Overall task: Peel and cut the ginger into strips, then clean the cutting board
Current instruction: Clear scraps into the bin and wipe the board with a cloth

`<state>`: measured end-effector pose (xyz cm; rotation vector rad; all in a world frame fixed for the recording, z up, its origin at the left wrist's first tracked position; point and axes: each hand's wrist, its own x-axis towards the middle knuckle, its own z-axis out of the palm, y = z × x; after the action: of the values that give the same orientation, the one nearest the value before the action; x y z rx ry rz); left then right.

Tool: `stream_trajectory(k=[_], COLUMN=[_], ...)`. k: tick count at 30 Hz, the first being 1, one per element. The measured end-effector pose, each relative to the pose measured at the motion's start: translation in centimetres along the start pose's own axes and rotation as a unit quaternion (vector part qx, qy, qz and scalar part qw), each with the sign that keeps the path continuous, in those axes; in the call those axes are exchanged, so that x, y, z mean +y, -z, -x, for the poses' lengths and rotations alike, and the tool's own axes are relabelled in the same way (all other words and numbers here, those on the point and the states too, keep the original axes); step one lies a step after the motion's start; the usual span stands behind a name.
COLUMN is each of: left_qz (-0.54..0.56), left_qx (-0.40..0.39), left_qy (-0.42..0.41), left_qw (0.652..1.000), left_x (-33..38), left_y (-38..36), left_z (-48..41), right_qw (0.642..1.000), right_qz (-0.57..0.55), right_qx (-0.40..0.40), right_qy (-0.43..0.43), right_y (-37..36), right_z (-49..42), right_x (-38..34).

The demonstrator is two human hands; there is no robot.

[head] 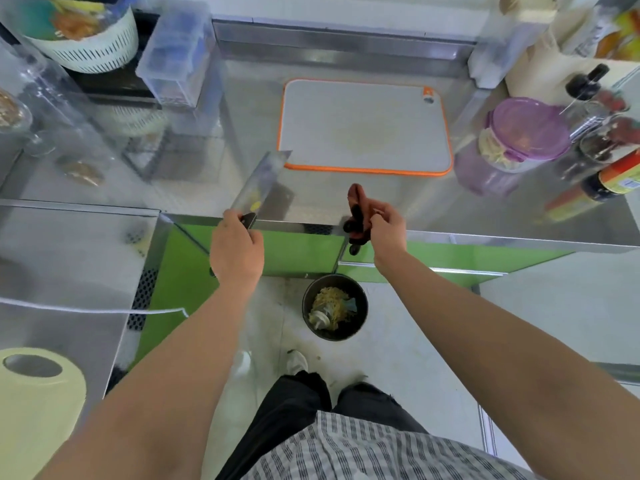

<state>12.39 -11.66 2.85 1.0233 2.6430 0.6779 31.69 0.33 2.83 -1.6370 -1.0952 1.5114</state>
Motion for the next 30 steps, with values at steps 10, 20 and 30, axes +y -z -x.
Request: stream_trajectory(k=[10,20,30], left_qz=[-0.095,-0.192,-0.215], left_qx=[-0.08,-0.105,-0.131], left_qy=[-0.072,-0.074,-0.22], left_qw=[0.99,0.973,0.943], left_x=[-0.5,-0.1,7.2], left_y=[-2.0,-4.4,-8.2], left_z=[-8.2,-11.8,-11.4], right_qw=[0.963,0.897,0.94], right_qz=[0.24,0.418,0.273], right_qx=[0.029,-0.065,-0.061], right_qy=[0.12,0.128,0.196], right_y=[-4.8,-4.3,1.4], right_z=[-3.9,-7.1,-11.6], right_x=[-1.0,1.0,-2.9])
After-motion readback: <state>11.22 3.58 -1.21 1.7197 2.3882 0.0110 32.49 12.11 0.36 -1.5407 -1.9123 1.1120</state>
